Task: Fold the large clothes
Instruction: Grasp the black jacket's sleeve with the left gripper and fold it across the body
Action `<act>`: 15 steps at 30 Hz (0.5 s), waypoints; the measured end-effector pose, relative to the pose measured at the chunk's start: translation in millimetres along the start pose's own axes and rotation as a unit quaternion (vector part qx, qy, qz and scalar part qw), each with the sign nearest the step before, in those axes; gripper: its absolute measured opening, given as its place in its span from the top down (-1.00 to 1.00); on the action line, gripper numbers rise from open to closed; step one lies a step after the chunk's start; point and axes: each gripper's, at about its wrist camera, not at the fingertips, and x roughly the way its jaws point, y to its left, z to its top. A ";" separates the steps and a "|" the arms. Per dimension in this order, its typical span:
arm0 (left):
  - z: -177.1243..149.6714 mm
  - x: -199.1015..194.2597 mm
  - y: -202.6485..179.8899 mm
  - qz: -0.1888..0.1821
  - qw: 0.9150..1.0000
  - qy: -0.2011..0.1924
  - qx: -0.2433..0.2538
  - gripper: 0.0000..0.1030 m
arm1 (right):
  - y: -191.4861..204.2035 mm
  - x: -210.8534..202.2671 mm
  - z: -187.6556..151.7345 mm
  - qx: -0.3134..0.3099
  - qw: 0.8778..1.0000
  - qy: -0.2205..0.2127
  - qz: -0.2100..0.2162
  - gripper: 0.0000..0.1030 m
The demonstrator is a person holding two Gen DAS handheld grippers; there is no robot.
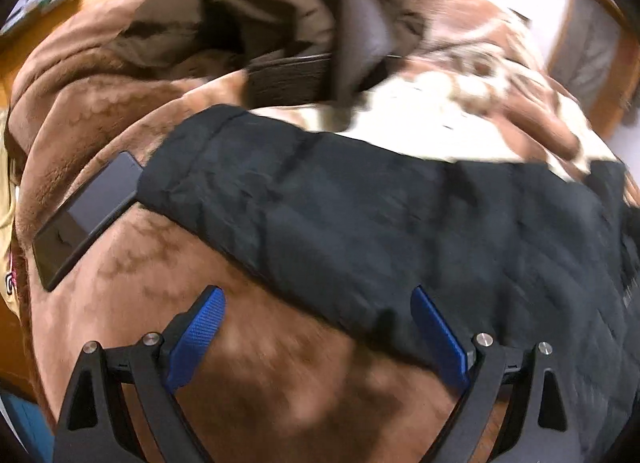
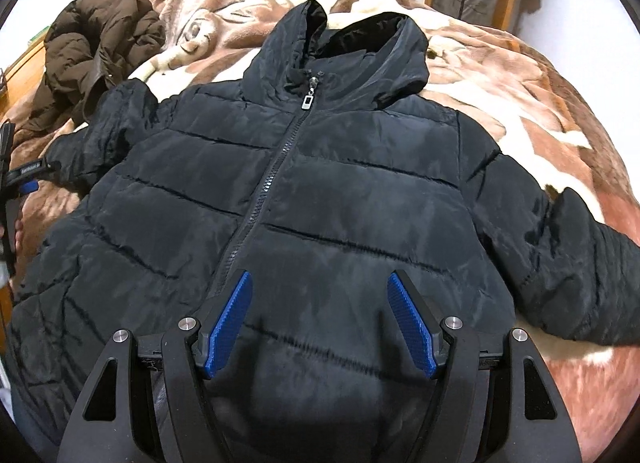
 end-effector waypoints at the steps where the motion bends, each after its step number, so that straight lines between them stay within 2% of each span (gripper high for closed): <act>1: 5.3 8.1 6.5 0.003 1.000 -0.001 -0.011 -0.85 | -0.1 3.4 0.8 -0.001 1.000 0.003 -0.003 -0.36; 5: 22.9 37.3 27.1 -0.001 0.999 -0.001 -0.053 -0.85 | -6.8 15.2 0.4 0.002 1.000 0.013 -0.012 -0.36; 9: 30.6 55.6 32.2 -0.008 0.998 -0.007 -0.065 -0.85 | -14.5 22.9 -1.3 0.011 0.999 0.022 -0.022 -0.36; 11: 32.6 59.3 29.7 -0.006 0.998 -0.010 -0.066 -0.58 | -18.4 24.6 -2.8 0.016 0.999 0.025 -0.026 -0.36; 13: 35.0 53.5 24.3 -0.018 0.997 -0.015 -0.067 0.22 | -20.3 23.2 -4.6 0.020 0.999 0.026 -0.025 -0.36; 15: 38.9 41.4 18.5 -0.017 0.998 -0.020 -0.064 0.61 | -21.4 18.3 -6.6 0.020 0.999 0.024 -0.023 -0.36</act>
